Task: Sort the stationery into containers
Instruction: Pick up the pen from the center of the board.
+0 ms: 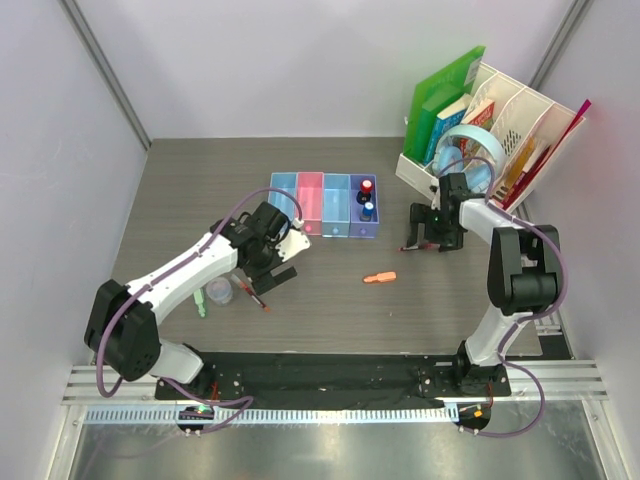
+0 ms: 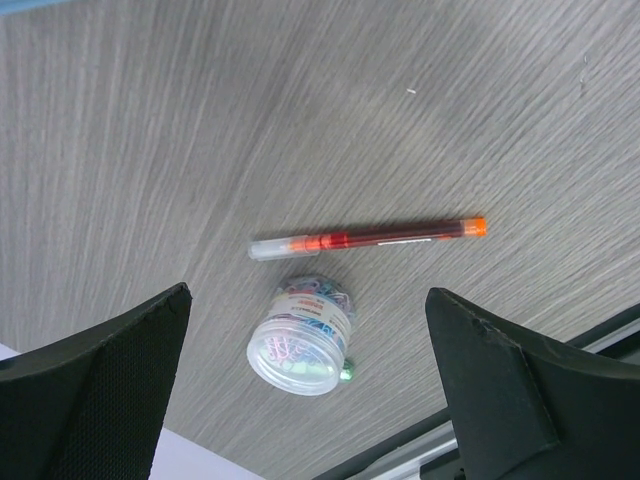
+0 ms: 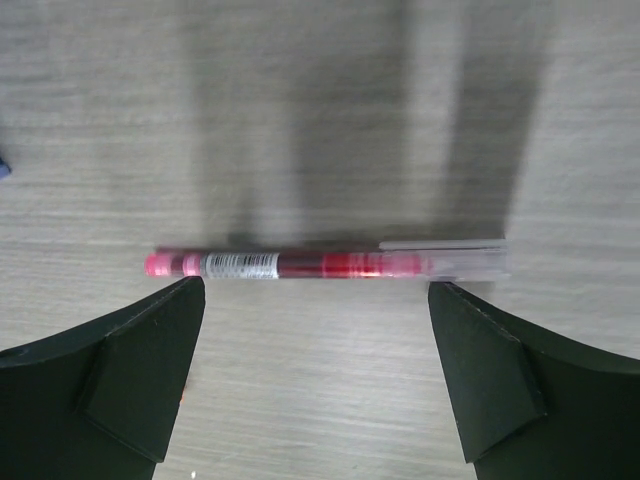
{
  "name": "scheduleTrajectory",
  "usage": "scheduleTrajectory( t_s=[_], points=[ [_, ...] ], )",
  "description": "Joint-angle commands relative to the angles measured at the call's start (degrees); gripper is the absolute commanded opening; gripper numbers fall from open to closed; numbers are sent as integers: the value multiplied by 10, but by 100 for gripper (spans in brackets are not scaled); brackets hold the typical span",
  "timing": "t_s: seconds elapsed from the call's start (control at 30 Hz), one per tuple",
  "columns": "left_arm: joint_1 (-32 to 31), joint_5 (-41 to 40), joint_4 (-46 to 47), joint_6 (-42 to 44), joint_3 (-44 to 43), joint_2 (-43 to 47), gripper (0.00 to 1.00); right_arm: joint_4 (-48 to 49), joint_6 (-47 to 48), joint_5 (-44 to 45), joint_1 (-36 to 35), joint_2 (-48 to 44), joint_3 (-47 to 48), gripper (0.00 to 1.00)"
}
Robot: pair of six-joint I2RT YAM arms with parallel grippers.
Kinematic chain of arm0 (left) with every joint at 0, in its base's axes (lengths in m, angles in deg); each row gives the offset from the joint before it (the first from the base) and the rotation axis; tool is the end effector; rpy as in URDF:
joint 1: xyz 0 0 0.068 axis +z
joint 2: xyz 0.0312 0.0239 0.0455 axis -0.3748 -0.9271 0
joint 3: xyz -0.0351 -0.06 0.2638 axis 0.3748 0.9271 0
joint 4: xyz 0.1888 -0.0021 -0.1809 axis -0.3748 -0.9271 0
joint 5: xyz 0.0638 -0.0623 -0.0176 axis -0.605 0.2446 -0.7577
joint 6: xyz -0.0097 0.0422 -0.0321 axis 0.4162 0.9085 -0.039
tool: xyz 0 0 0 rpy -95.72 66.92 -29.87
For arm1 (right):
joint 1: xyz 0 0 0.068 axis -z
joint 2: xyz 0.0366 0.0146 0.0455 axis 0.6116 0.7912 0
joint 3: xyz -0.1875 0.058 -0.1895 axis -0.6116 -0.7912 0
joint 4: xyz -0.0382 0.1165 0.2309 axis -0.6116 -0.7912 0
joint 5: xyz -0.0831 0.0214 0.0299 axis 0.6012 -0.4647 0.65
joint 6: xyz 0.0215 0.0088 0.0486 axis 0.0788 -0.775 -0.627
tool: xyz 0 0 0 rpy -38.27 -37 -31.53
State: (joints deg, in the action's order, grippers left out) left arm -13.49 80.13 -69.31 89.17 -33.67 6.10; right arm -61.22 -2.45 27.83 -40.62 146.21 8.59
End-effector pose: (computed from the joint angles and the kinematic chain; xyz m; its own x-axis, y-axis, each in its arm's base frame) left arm 0.2219 -0.1534 0.2453 -0.4564 0.8512 -0.2591 0.8229 0.5146 0.2408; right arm 0.3378 0.0214 0.1695 -0.9315 0.0983 -0.3502 0.0442 0.9862 0.1593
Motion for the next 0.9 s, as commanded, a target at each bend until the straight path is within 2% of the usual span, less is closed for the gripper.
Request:
scheduleTrajectory(
  t_s=[0.0,0.23,0.47,0.6,0.63,0.7,0.77,0.8,0.87],
  points=[
    [-1,5,6,-4,11,23,100,22,32,-20,11,18,41,100],
    [-1,5,11,-4,28,34,100,39,-1,-29,11,49,72,100],
    [-2,5,21,-11,37,33,100,51,-19,63,1,96,90,97],
    [-1,-6,21,-39,43,23,100,58,-19,93,0,104,74,85],
    [-1,-9,18,-47,43,22,100,58,-17,92,-1,105,71,77],
    [1,-9,8,-82,41,13,100,58,-14,87,-1,104,65,71],
    [3,-5,-11,-108,36,5,100,58,-12,84,-2,103,61,61],
    [3,-5,-15,-132,37,0,100,58,-9,82,-3,103,60,53],
    [3,-2,-25,-150,40,0,100,57,-6,81,-4,102,59,45]
  ],
)
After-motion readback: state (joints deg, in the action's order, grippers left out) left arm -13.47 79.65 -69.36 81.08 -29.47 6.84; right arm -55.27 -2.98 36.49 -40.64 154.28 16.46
